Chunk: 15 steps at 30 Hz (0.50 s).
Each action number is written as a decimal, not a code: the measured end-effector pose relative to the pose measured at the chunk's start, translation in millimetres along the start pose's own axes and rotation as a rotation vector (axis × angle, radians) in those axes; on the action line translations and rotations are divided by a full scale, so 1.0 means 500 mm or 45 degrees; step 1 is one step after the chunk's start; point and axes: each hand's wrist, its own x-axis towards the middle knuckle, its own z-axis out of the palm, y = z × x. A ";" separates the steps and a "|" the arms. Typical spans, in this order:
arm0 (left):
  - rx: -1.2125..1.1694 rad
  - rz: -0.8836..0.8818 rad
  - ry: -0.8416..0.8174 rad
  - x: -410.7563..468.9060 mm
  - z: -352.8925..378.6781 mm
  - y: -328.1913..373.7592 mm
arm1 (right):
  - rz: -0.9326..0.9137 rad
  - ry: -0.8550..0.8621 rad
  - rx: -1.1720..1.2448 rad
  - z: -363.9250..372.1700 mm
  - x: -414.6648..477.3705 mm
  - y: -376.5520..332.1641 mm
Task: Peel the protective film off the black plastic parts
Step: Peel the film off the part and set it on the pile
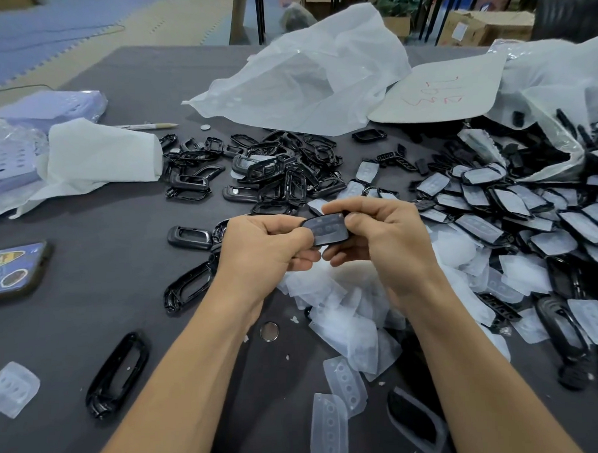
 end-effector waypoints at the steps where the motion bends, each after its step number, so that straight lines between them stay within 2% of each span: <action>1: 0.010 0.002 -0.011 0.000 0.000 -0.001 | -0.014 0.014 -0.017 0.001 0.000 0.001; 9: 0.026 0.041 0.040 -0.001 0.001 -0.010 | -0.110 0.053 -0.182 0.008 0.002 0.014; 15: 0.252 0.253 0.129 0.000 0.009 -0.015 | -0.068 0.118 -0.120 0.016 0.001 0.015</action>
